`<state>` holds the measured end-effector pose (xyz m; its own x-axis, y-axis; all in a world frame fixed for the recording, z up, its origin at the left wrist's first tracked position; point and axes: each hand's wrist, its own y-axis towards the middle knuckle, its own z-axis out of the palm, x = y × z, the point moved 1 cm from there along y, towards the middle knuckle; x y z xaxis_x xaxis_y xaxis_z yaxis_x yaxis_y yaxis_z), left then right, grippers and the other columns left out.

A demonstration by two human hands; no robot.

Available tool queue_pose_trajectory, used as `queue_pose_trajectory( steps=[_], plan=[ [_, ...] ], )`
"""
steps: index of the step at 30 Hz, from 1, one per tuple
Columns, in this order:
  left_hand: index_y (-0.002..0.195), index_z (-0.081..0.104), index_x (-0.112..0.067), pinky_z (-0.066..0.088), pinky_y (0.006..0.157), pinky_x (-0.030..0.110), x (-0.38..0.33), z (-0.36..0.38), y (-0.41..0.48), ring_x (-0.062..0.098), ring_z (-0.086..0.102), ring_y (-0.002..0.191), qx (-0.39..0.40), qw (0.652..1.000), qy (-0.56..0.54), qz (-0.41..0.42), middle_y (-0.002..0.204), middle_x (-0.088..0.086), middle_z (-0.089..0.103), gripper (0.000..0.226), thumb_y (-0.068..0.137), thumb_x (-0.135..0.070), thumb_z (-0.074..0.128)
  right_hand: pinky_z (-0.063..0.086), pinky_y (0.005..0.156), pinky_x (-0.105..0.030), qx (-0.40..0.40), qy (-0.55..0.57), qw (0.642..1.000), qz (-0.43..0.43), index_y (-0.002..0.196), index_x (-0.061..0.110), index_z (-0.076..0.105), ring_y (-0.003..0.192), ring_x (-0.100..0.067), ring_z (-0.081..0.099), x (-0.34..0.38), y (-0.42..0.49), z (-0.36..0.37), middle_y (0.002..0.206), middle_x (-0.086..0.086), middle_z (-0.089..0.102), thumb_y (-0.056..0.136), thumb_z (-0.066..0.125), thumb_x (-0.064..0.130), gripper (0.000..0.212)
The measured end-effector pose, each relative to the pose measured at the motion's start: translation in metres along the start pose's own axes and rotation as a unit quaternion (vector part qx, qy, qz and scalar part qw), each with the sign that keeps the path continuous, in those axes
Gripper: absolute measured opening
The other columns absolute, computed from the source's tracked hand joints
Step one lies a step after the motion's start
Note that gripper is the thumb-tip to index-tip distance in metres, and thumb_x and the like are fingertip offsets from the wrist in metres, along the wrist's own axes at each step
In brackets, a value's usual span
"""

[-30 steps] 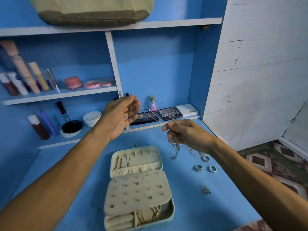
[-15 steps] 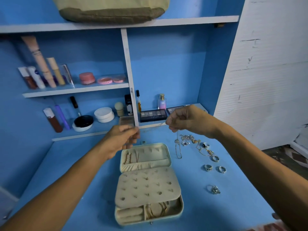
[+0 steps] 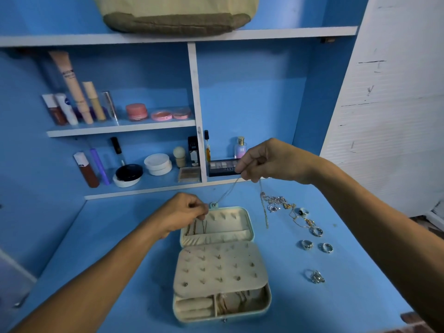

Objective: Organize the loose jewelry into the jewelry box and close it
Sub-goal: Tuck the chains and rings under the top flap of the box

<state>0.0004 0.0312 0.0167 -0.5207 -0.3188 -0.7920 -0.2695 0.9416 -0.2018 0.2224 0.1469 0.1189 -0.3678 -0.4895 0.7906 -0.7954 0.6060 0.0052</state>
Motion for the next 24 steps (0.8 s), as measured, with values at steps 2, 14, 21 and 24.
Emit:
queue_pose_trajectory(
  steps=[2,14,21,24],
  plan=[
    [0.101,0.073,-0.014,0.052,0.085,0.034,0.001,-0.001,0.001,0.017,0.067,0.095,-0.001,1.000,0.026,0.009,0.095,0.000,0.075,0.017,0.096,-0.029,0.066,0.047,0.060,-0.011,0.007,-0.004,1.000,0.003,0.104,0.008,0.075,0.071,-0.008,0.066,0.003,0.001,0.002,0.079,0.002,0.075,0.093,0.062,0.000,0.019],
    [0.131,0.062,-0.025,0.039,0.113,0.034,-0.048,0.010,-0.011,0.010,0.054,0.132,0.122,0.953,-0.201,0.188,0.133,-0.005,0.066,0.037,0.095,-0.030,0.065,0.057,0.076,-0.027,0.013,0.106,0.994,-0.037,0.110,0.000,0.071,0.079,-0.022,0.064,0.019,0.015,0.016,0.086,-0.015,0.071,0.094,0.062,-0.002,0.019],
    [0.115,0.068,-0.010,0.048,0.105,0.040,-0.025,0.020,-0.011,0.021,0.069,0.108,0.080,0.938,-0.311,0.133,0.105,0.010,0.075,0.039,0.091,-0.039,0.055,0.059,0.086,-0.034,-0.040,0.223,0.974,-0.022,0.106,0.001,0.070,0.081,-0.019,0.070,0.013,0.024,0.028,0.087,-0.011,0.071,0.094,0.064,-0.001,0.014],
    [0.111,0.068,-0.008,0.055,0.094,0.034,-0.010,0.019,-0.011,0.023,0.070,0.101,0.067,0.933,-0.337,0.107,0.101,0.011,0.075,0.038,0.090,-0.037,0.057,0.060,0.083,-0.033,-0.058,0.226,0.972,0.001,0.106,0.000,0.071,0.076,-0.017,0.069,0.001,0.028,0.035,0.081,-0.007,0.072,0.094,0.065,0.000,0.013]
  ],
)
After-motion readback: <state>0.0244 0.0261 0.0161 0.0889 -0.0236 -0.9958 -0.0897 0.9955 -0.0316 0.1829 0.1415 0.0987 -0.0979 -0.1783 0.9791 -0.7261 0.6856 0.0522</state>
